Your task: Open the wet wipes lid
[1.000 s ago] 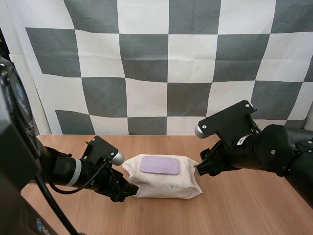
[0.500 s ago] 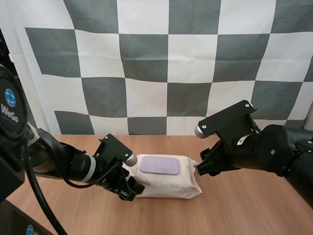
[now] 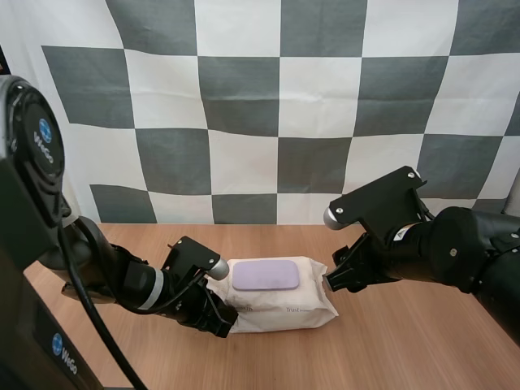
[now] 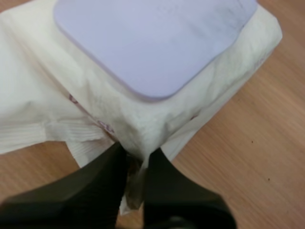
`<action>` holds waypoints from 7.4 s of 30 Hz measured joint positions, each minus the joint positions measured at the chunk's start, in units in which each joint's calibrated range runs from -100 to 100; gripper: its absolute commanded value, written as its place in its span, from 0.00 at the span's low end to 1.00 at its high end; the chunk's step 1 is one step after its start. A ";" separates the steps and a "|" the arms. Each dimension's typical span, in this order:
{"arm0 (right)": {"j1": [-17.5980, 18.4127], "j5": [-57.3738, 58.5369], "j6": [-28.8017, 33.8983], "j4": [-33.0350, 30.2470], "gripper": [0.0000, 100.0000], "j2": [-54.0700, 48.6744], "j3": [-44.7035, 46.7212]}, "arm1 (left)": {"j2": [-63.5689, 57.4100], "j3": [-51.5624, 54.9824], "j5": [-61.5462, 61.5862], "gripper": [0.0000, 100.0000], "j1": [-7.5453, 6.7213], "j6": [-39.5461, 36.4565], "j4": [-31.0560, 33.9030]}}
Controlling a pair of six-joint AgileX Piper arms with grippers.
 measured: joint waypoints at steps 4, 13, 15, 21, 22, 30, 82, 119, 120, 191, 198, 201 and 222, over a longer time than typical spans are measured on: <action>0.00 0.77 0.00 0.00 1.00 0.00 0.00 | 1.74 -1.36 2.68 0.00 0.00 0.00 -2.44; 0.00 3.05 -4.22 4.80 1.00 0.00 0.00 | 1.51 -2.05 3.26 0.00 0.00 0.00 -2.14; 0.00 4.27 -5.84 6.46 1.00 0.00 0.00 | 1.51 -2.05 3.42 0.00 0.00 0.00 -2.14; 0.00 11.38 -15.18 16.69 1.00 2.47 0.00 | 1.51 -2.05 5.97 0.00 0.00 0.00 -2.14; 0.00 13.37 -17.33 19.55 0.98 3.96 0.00 | 1.51 -2.05 5.94 0.00 0.00 0.00 -2.14; 0.00 15.52 -30.03 33.00 0.71 12.27 0.00 | 1.51 -2.05 6.00 0.00 0.00 0.00 -1.07; 14.84 -21.24 -56.03 18.69 0.75 35.71 -5.50 | 1.51 -2.05 6.14 0.00 0.00 0.00 0.69; 14.84 -21.27 -55.26 17.80 0.49 37.88 -6.58 | 1.51 -2.05 6.14 0.00 0.00 0.00 0.69; 14.84 -20.29 -54.91 17.80 0.47 37.88 -7.42 | 1.51 -2.05 6.14 0.00 0.00 0.00 0.69; 14.90 -27.83 -51.67 15.57 0.00 40.34 -13.88 | 1.51 -2.05 5.76 0.00 0.00 0.00 2.83; 14.90 -27.14 -51.67 15.57 0.00 41.83 -14.79 | 1.51 -2.05 5.76 0.00 0.00 0.00 2.83; 14.90 -27.14 -51.67 15.57 0.00 42.63 -14.89 | 1.51 -2.05 5.76 0.00 0.00 0.00 2.83; 14.90 -32.25 -51.89 20.76 0.00 58.02 -21.78 | 1.51 -1.93 5.76 0.00 0.00 0.00 3.52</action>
